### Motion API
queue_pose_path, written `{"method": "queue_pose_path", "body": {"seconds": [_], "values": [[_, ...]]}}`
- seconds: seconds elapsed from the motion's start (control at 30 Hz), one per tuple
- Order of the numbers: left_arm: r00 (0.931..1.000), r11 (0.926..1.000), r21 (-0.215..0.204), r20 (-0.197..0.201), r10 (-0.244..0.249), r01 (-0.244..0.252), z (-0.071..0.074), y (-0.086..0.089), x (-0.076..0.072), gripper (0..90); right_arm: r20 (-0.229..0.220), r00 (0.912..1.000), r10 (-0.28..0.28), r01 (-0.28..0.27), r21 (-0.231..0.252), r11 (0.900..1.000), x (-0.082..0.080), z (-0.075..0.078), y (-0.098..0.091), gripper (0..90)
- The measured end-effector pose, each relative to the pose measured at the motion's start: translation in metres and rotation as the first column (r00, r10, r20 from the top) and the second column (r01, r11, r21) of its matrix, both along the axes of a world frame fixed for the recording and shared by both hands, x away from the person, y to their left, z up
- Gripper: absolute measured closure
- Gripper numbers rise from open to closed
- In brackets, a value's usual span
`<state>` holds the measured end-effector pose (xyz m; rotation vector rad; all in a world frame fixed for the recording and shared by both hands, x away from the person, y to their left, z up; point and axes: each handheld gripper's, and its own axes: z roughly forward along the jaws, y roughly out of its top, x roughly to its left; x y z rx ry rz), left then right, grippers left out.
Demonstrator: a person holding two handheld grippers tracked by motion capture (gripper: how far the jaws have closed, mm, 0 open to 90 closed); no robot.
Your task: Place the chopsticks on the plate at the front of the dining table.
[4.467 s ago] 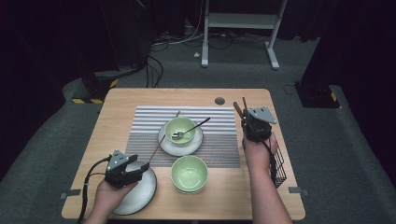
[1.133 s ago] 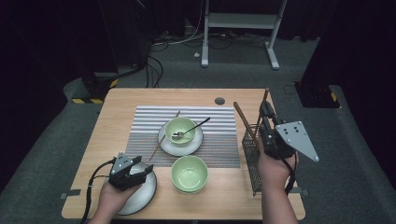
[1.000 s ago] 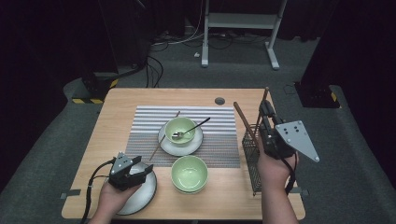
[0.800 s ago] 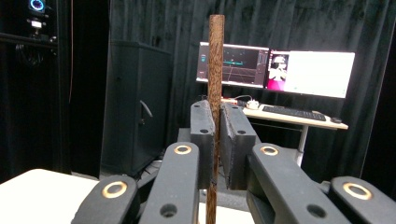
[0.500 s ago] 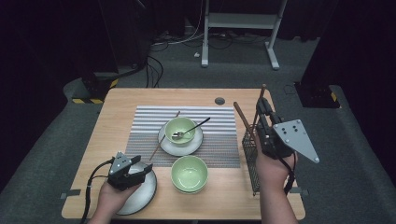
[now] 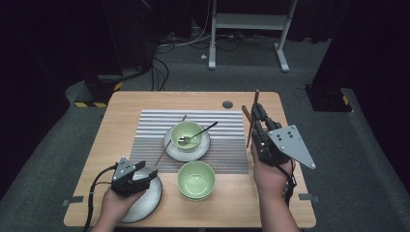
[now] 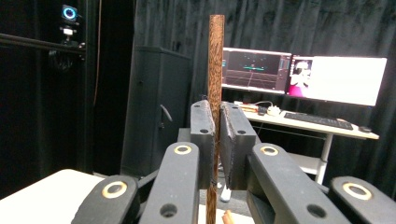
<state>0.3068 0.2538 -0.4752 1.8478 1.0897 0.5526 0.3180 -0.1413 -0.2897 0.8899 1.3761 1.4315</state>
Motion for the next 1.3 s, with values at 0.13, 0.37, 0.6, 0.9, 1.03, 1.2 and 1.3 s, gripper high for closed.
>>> {"method": "queue_pose_path", "body": {"seconds": [0.13,0.37,0.6,0.9,1.03,1.2,1.3], "values": [[1.0000,1.0000,-0.002,0.001,0.001,-0.001,0.000,0.001,0.000,38.2,0.000,0.9999,0.015,-0.015,0.005,0.9999,0.000,-0.002,0.006,84.4],[1.0000,1.0000,-0.003,0.001,0.002,-0.002,0.000,0.001,0.000,38.2,-0.006,0.9994,0.035,-0.035,0.008,0.9994,0.001,-0.008,0.014,84.4],[1.0000,1.0000,0.000,0.000,0.002,-0.002,0.000,0.001,0.000,38.2,-0.018,0.9985,0.052,-0.052,0.011,0.9986,0.002,-0.015,0.020,84.4],[1.0000,1.0000,-0.002,0.006,-0.008,0.008,0.001,-0.003,0.002,38.2,-0.024,0.9967,0.078,-0.077,0.022,0.9968,0.001,-0.020,0.030,84.4],[1.0000,0.9999,-0.006,0.001,-0.009,0.009,0.000,-0.004,0.000,38.3,-0.029,0.9952,0.094,-0.093,0.025,0.9954,0.001,-0.023,0.037,84.4],[0.9999,0.9999,-0.009,0.011,-0.011,0.011,0.002,-0.003,-0.002,38.2,-0.030,0.9933,0.111,-0.110,0.026,0.9936,0.001,-0.025,0.044,84.4],[0.9999,0.9999,-0.009,0.012,-0.010,0.010,0.003,-0.003,-0.002,38.2,-0.032,0.9924,0.119,-0.118,0.026,0.9927,0.001,-0.026,0.047,84.4]]}}
